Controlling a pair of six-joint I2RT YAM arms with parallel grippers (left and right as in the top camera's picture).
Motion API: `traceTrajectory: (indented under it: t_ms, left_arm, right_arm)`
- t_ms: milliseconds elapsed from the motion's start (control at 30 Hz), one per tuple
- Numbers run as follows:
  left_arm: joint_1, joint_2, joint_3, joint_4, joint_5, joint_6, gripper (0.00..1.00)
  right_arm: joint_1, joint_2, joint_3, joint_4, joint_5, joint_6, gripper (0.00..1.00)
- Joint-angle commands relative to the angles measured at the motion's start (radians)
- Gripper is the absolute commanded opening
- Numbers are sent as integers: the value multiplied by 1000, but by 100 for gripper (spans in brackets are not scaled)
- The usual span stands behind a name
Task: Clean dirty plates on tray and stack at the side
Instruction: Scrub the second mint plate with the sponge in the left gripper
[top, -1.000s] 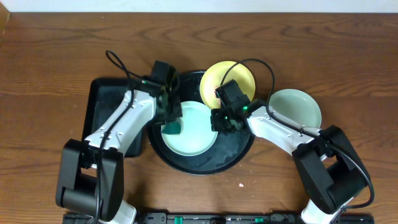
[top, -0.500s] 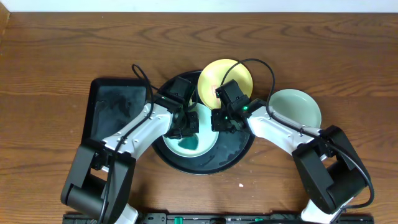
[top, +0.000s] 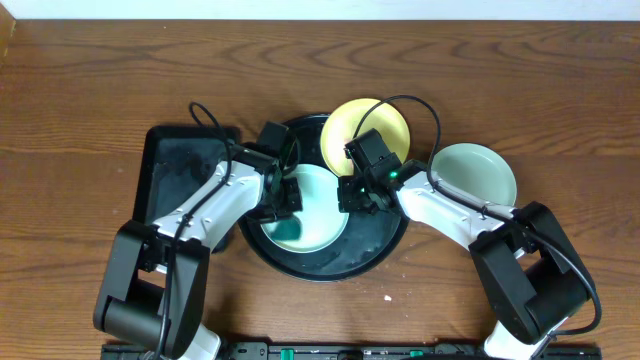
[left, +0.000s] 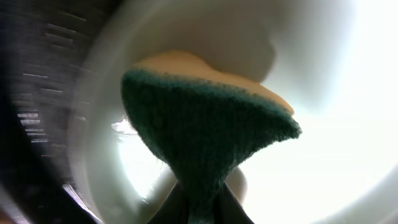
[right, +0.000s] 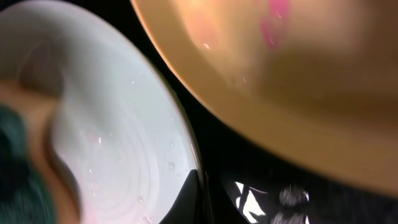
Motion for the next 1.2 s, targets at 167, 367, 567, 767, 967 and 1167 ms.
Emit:
traceTrajectory:
  t_ms: [167, 367, 567, 767, 967, 1167]
  left_arm:
    - [-31, -3, 0, 154, 135, 170, 7]
    - [-9, -3, -1, 206, -340, 51, 7]
    - [-16, -3, -4, -21, -255, 13, 7]
    - [-29, -3, -25, -18, 44, 205, 7]
    - [-28, -3, -25, 159, -14, 267, 7]
    - [-28, -3, -26, 115, -414, -71, 7]
  right_arm:
    - [5, 7, 18, 3, 10, 13, 1]
    - [5, 7, 18, 0, 10, 13, 1]
    - [5, 7, 18, 0, 10, 13, 1]
    - [5, 7, 18, 0, 10, 13, 1]
    - [5, 7, 18, 0, 10, 13, 1]
    - [5, 7, 18, -1, 10, 12, 1]
